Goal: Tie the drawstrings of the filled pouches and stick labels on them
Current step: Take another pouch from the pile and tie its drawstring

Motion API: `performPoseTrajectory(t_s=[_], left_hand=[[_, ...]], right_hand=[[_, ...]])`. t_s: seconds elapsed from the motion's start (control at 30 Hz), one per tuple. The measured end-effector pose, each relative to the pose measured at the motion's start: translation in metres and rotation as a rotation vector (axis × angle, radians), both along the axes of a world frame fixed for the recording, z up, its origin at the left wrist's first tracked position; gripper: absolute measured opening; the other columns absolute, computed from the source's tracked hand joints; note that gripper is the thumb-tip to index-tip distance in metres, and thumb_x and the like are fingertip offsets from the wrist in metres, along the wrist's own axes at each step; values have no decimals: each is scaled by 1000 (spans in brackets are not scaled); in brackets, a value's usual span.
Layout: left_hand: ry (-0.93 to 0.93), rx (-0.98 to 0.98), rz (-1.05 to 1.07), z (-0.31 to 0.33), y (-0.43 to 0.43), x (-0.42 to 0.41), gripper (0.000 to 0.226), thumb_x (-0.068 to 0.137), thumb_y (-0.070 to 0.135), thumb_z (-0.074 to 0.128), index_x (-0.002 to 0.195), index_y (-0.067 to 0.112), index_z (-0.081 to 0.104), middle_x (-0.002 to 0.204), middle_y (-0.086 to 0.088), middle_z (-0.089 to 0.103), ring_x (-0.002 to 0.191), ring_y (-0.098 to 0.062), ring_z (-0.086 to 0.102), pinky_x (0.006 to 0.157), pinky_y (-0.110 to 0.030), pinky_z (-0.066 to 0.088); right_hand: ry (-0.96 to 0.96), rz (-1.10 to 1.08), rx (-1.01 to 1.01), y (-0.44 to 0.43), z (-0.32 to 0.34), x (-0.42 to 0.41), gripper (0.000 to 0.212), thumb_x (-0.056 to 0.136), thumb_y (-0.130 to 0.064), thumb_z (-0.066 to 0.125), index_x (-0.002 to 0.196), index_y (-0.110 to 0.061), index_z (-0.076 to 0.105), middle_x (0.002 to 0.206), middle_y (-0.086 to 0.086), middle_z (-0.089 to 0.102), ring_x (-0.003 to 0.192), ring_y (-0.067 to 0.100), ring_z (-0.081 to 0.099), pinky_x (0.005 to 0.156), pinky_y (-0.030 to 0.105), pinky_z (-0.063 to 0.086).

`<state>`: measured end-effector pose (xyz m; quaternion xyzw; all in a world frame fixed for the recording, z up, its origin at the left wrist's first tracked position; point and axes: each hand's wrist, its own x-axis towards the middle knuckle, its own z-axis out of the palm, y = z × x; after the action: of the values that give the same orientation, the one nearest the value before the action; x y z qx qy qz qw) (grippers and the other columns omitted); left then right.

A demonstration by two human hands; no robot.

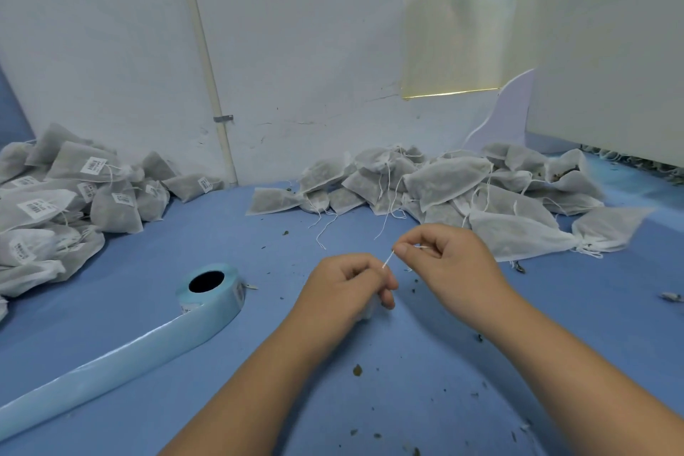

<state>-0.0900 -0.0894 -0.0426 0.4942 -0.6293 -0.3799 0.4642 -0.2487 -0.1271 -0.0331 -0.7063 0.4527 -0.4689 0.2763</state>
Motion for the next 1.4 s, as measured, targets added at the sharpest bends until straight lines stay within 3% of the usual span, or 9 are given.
performPoseTrajectory(t_s=[0.23, 0.43, 0.6, 0.77, 0.87, 1.03, 1.17, 1.3, 1.4], left_hand=[[350, -15, -65, 19, -2, 3, 21, 82, 24, 60, 75, 13, 77, 63, -2, 58, 58, -16, 57, 65, -26, 52], [41, -102, 222, 27, -5, 4, 25, 92, 17, 60, 77, 24, 79, 50, 11, 51, 49, -5, 48, 52, -13, 42], [-288, -125, 126, 27, -1, 4, 42, 92, 21, 57, 53, 34, 65, 46, 11, 37, 45, -8, 33, 47, -23, 31], [-326, -11, -23, 32, 3, 3, 26, 86, 26, 56, 65, 30, 72, 43, 11, 38, 41, -11, 34, 48, -21, 35], [-117, 99, -70, 39, 2, 8, 18, 71, 32, 61, 63, 20, 72, 52, 5, 41, 50, -15, 38, 57, -26, 39], [388, 433, -315, 47, 2, 23, 11, 63, 21, 64, 59, 11, 65, 49, 4, 35, 41, -11, 32, 51, -25, 39], [535, 555, -344, 44, -2, 27, 8, 60, 19, 63, 58, 12, 61, 48, 5, 34, 37, -10, 33, 50, -23, 37], [592, 587, -320, 39, -4, 28, 7, 60, 17, 61, 56, 12, 58, 48, 5, 34, 37, -10, 32, 49, -23, 37], [586, 591, -324, 35, -6, 29, 8, 61, 17, 60, 56, 12, 56, 49, 5, 33, 38, -10, 31, 49, -23, 37]], right_hand=[[8, 65, -32, 9, -1, 10, 25, 87, -26, 67, 63, -24, 63, 41, -12, 34, 44, 7, 30, 47, 18, 24], [197, 92, -252, 20, 2, 13, 16, 87, -26, 64, 72, -24, 67, 45, -11, 40, 48, 9, 38, 49, 19, 27], [56, 55, -251, 18, 8, 9, 19, 85, -15, 64, 68, -20, 68, 45, -15, 46, 45, 5, 42, 47, 13, 28], [-55, 25, -114, 16, 8, 7, 21, 83, -11, 63, 63, -18, 66, 40, -12, 43, 40, 6, 32, 43, 14, 27], [-58, 41, -8, 14, 7, 9, 25, 85, -25, 64, 60, -21, 66, 43, -12, 37, 44, 6, 30, 44, 17, 27], [21, 86, 234, 15, 8, 10, 27, 87, -36, 64, 63, -25, 70, 51, -5, 44, 49, 13, 37, 48, 22, 32], [258, -100, -6, 14, 5, 10, 9, 88, -28, 62, 93, -24, 68, 91, -17, 63, 83, 1, 58, 73, 16, 41], [-110, -9, -107, 23, 14, 13, 8, 84, -20, 64, 77, -24, 66, 78, -17, 63, 73, -2, 57, 66, 12, 43], [-164, 159, 0, 33, 18, 18, 12, 83, -21, 64, 72, -21, 68, 66, -8, 63, 63, 3, 55, 57, 13, 43]])
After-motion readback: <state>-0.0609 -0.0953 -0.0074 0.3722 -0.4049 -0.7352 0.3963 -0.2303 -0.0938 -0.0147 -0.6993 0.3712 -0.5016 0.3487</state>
